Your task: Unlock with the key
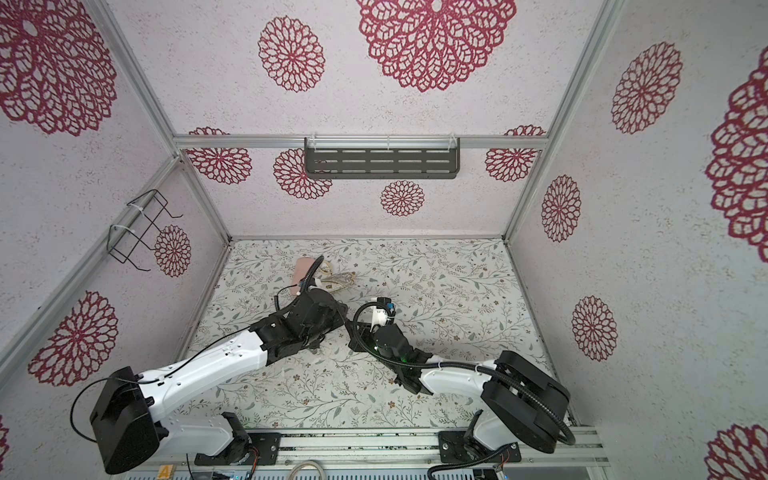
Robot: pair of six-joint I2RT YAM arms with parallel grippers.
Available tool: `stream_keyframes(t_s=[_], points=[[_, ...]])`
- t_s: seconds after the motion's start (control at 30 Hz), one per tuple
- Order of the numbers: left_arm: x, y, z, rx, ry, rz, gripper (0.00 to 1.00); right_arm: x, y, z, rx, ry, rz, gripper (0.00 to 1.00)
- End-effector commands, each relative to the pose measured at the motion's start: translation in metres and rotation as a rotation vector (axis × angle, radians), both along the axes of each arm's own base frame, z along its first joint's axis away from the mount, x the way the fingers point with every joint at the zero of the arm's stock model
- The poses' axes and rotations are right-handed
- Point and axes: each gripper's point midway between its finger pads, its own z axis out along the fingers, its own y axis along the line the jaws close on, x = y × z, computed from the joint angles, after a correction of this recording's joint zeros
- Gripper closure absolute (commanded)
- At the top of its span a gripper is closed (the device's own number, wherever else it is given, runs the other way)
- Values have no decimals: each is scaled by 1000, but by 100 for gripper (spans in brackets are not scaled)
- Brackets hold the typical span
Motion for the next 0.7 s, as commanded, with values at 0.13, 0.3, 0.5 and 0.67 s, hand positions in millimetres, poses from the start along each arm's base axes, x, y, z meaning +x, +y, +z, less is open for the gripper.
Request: stream_keyframes(t_s=[0.13, 0.3, 0.5, 0.67], points=[[-16, 2, -7, 110, 27, -51, 100, 11, -4, 63, 132, -91, -28, 100], [-16, 5, -9, 142, 32, -53, 100, 10, -4, 73, 149, -102, -15, 100], [-17, -6, -7, 72, 42, -53, 100, 11, 1, 76, 153, -104, -2, 100], [-13, 9, 3, 19, 29, 45, 100, 10, 3, 69, 161, -75, -5, 100]])
